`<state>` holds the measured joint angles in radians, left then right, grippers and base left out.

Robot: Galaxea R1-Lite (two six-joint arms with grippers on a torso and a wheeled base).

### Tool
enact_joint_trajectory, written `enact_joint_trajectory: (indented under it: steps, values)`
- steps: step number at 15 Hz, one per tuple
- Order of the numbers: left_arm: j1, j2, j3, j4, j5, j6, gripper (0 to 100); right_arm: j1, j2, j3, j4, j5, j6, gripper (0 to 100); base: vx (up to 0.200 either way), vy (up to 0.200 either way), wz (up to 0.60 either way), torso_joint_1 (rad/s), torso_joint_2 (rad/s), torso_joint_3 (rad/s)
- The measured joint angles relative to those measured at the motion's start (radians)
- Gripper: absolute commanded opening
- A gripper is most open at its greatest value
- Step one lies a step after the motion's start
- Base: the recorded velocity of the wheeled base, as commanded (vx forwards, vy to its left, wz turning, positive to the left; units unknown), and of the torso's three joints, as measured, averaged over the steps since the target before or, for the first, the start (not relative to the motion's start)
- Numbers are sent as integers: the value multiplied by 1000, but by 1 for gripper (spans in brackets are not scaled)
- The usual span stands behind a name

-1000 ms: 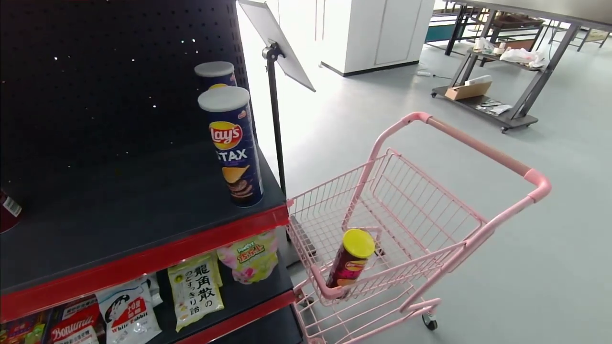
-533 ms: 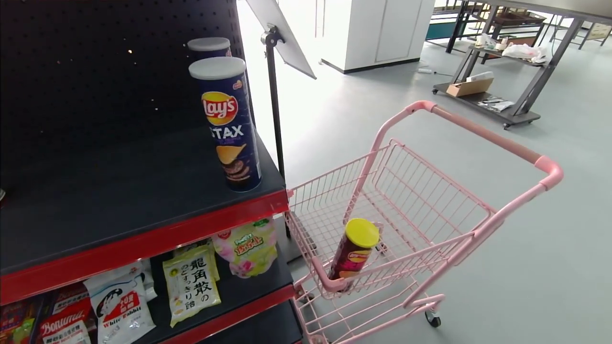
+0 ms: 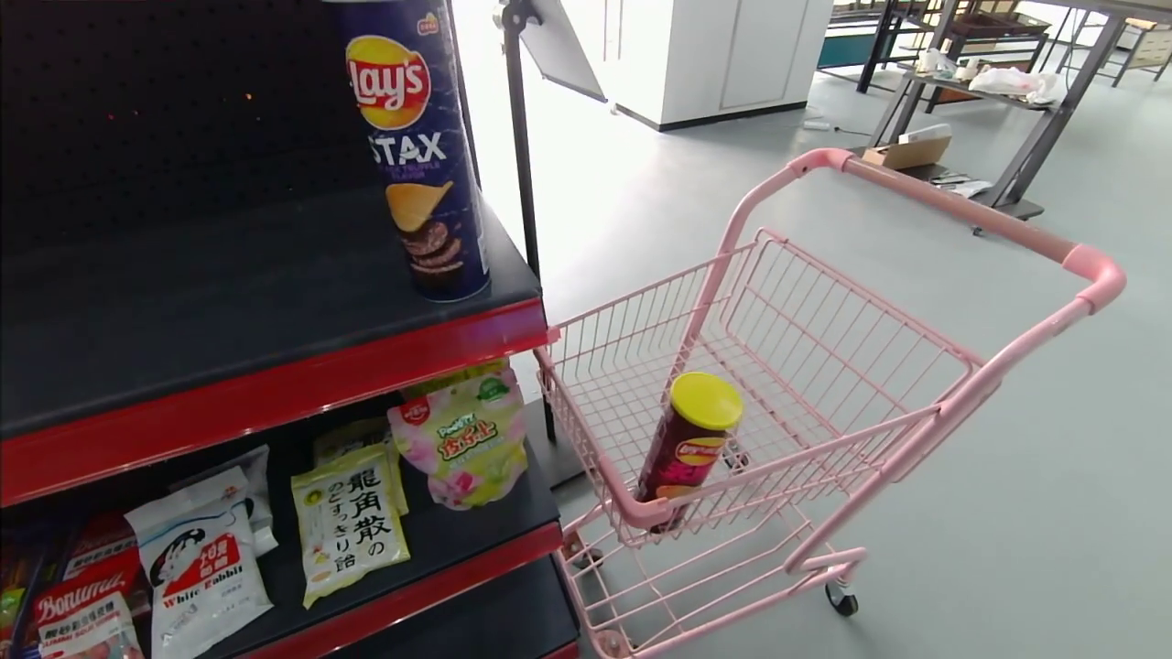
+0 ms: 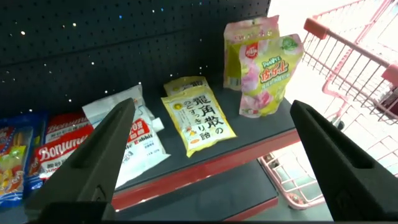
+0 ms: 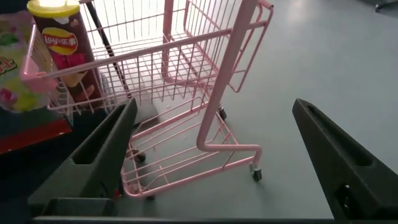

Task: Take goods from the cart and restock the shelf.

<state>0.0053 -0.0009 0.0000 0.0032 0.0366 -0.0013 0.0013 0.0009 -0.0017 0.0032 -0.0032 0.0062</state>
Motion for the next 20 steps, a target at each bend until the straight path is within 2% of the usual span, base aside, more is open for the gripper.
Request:
enact_joint_trajectory:
  steps: [5,11,13,16,20]
  values:
    - [0,0,0,-1,0,0,100,0,0,0,0,0,-2,100,0,0,0,-107,479,372]
    - [0,0,0,0,0,0,100,4,10,-4,2,24,-20,100,0,0,0,-12,78,61]
    - [0,0,0,0,0,0,100,7,51,-75,1,49,0,100,0,0,0,0,0,0]
    - [0,0,0,0,0,0,100,23,283,-288,-14,92,59,100,0,0,0,0,0,0]
    - [0,0,0,0,0,0,100,115,749,-495,-196,284,70,100,0,0,0,0,0,0]
